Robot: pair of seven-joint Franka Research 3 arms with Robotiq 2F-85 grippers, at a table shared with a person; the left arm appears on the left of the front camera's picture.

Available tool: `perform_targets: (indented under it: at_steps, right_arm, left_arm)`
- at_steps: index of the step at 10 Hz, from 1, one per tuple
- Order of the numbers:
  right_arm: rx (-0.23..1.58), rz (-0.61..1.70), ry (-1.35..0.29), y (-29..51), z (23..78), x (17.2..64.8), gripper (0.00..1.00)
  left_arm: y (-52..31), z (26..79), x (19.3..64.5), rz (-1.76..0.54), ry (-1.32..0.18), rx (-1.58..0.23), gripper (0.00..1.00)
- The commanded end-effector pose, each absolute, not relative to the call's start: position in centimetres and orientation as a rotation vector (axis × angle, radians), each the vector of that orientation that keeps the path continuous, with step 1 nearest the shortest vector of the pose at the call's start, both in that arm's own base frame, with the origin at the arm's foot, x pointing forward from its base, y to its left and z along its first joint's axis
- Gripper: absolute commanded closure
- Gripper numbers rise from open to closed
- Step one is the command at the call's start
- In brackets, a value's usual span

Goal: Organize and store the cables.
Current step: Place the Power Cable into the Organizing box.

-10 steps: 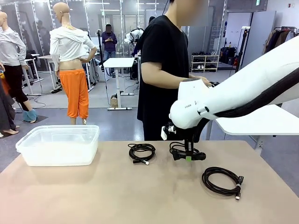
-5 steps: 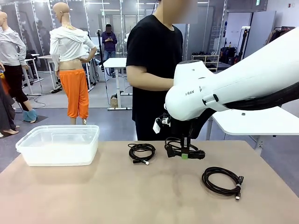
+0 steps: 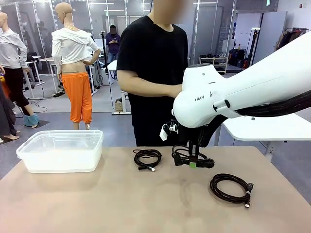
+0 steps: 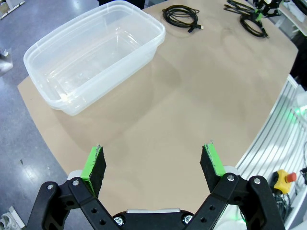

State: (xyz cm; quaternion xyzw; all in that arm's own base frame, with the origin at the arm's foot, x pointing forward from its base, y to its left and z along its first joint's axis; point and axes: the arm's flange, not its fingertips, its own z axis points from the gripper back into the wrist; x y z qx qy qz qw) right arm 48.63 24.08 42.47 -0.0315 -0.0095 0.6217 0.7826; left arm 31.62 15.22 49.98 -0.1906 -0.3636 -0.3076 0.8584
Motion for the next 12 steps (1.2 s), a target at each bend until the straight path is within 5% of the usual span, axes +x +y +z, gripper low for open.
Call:
perform_targets:
  at_steps: [1, 4, 5, 12]
  right_arm:
    - [-0.077, 1.346, -0.022, 24.2, 43.0, 49.1, 1.0]
    - [-0.077, 1.346, -0.022, 24.2, 43.0, 49.1, 1.0]
    - [-0.067, 1.342, -0.023, 24.2, 42.6, 48.9, 0.83]
    - [-0.087, 1.435, -0.085, 38.2, 40.1, 41.1, 0.83]
  left_arm:
    - [15.3, 49.9, 31.5, -0.664, -0.774, -0.412, 0.0]
    - [15.3, 49.9, 31.5, -0.664, -0.774, -0.412, 0.0]
    - [15.3, 49.9, 31.5, -0.664, -0.774, -0.412, 0.0]
    - [15.3, 49.9, 31.5, -0.664, -0.774, -0.412, 0.0]
